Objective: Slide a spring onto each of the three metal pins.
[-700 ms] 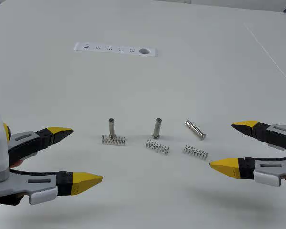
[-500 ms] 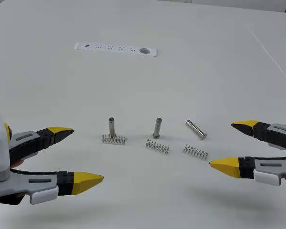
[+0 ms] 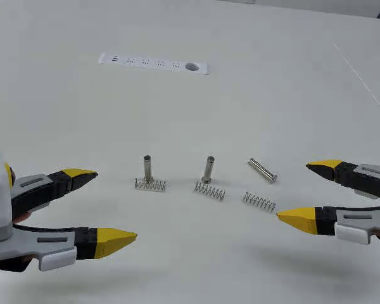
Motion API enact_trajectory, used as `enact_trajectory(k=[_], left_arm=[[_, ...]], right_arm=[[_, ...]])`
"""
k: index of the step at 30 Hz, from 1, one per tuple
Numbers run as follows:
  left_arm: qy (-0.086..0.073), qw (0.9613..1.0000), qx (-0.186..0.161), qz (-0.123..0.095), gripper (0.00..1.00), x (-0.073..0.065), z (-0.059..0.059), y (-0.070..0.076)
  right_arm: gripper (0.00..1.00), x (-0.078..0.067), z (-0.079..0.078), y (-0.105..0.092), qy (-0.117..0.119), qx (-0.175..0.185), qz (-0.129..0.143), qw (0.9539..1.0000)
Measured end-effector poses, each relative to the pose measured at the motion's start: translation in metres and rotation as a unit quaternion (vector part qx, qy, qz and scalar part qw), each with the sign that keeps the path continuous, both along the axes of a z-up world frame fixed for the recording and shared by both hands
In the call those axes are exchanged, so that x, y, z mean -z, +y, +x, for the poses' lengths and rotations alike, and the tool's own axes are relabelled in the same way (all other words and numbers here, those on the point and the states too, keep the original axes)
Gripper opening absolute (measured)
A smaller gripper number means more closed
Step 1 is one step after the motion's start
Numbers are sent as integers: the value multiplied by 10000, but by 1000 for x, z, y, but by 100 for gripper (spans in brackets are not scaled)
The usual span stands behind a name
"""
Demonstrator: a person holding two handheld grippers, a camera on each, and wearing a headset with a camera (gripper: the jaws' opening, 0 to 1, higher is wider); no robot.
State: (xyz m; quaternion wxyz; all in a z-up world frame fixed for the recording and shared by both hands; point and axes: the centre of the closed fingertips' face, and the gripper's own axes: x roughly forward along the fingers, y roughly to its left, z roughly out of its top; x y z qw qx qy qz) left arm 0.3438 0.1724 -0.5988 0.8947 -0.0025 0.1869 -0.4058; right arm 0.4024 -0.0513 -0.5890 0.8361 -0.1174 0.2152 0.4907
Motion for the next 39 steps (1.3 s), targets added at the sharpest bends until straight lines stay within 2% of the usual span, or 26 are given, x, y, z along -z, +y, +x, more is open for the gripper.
enact_trajectory(k=[22, 33, 39], left_arm=[[14, 9999, 61, -92, 80, 3, -2, -2], [33, 10000, 70, -42, 80, 1, -2, -2], [38, 10000, 71, -11, 80, 1, -2, -3]], right_arm=[[67, 0, 1, -2, 113, 108, -132, 9998], [60, -3, 13, -2, 178, 251, -115, 9995], [55, -5, 22, 0, 159, 286, -211, 9992]])
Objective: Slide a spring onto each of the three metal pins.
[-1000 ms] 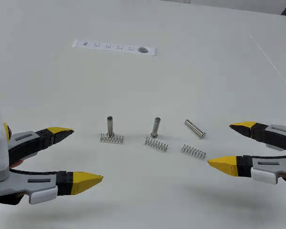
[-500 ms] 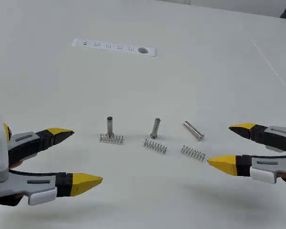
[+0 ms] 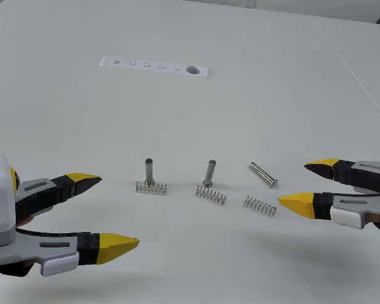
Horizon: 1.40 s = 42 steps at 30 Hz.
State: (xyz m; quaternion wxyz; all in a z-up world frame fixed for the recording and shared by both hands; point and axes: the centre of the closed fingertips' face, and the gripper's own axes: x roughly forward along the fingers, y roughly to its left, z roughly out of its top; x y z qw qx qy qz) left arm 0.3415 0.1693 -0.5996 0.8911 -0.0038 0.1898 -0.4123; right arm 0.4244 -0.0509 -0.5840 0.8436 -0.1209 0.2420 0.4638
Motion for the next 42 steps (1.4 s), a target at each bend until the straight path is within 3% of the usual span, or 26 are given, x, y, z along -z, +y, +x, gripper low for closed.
enact_trajectory(k=[7, 19, 30, 42], left_arm=[[23, 10000, -14, 21, 79, 1, -2, -1], [49, 10000, -60, 30, 79, 2, -1, 0], [78, 10000, -37, 17, 79, 5, -2, -1], [97, 9999, -18, -31, 78, 7, -2, -1]], right_arm=[[47, 0, 14, 5, 42, 53, -75, 9999], [32, 6, 39, 17, 173, 99, -569, 9982], [24, 24, 58, 22, 421, 260, -1132, 9923], [18, 46, 69, 32, 699, 300, -1490, 9859]])
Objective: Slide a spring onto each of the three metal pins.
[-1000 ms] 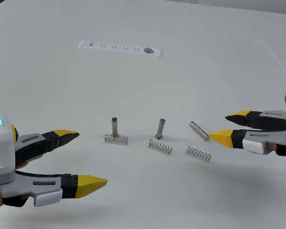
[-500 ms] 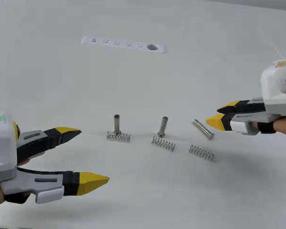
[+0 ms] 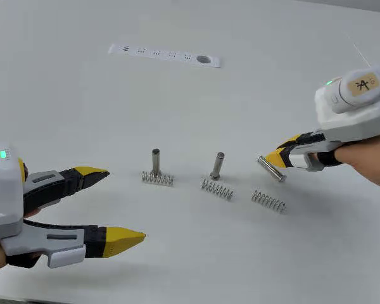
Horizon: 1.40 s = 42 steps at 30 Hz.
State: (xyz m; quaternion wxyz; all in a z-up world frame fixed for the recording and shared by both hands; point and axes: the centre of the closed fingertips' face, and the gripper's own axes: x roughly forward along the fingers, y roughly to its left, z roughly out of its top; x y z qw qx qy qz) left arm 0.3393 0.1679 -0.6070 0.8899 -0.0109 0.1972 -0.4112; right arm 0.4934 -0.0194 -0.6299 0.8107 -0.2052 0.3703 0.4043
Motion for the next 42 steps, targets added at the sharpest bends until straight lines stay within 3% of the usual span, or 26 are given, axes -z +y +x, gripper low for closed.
enact_trajectory(k=[18, 34, 42], left_arm=[[20, 10000, -2, -29, 77, 2, 0, 2], [53, 10000, -58, -41, 77, 5, 0, 6], [42, 10000, -29, -46, 77, 4, 1, 4]], right_arm=[[13, 26, 3, 4, 464, 162, -290, 9984], [10, 32, 6, 4, 640, 152, -507, 9965], [10, 33, 5, 5, 731, 136, -795, 9941]])
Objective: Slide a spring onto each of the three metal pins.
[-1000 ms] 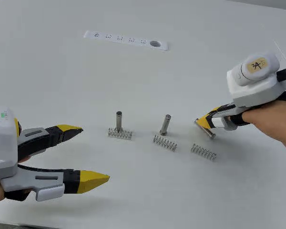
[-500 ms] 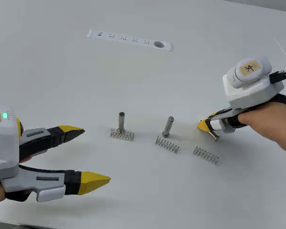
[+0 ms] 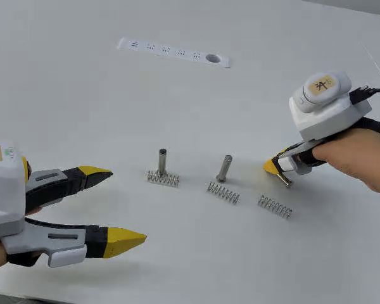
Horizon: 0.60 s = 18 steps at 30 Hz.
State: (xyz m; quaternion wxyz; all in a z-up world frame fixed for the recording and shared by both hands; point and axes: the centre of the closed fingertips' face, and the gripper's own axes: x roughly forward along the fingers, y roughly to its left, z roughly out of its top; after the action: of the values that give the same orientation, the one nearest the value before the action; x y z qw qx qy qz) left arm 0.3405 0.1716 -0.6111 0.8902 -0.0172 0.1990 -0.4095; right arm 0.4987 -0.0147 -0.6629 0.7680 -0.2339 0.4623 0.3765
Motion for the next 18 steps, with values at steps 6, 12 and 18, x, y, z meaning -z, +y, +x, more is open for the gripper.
enact_trajectory(k=[6, 12, 18], left_arm=[[-7, 10000, 21, 24, 77, 0, -1, 0], [-54, 10000, 58, 25, 76, -4, -1, -3], [-124, 9999, 111, 45, 76, -10, -1, -6]], right_arm=[[9, 1, 0, 0, 156, 87, -203, 9996], [9, 0, 1, -2, 126, 281, 73, 9995], [9, -4, -3, 0, -12, 408, 235, 9989]])
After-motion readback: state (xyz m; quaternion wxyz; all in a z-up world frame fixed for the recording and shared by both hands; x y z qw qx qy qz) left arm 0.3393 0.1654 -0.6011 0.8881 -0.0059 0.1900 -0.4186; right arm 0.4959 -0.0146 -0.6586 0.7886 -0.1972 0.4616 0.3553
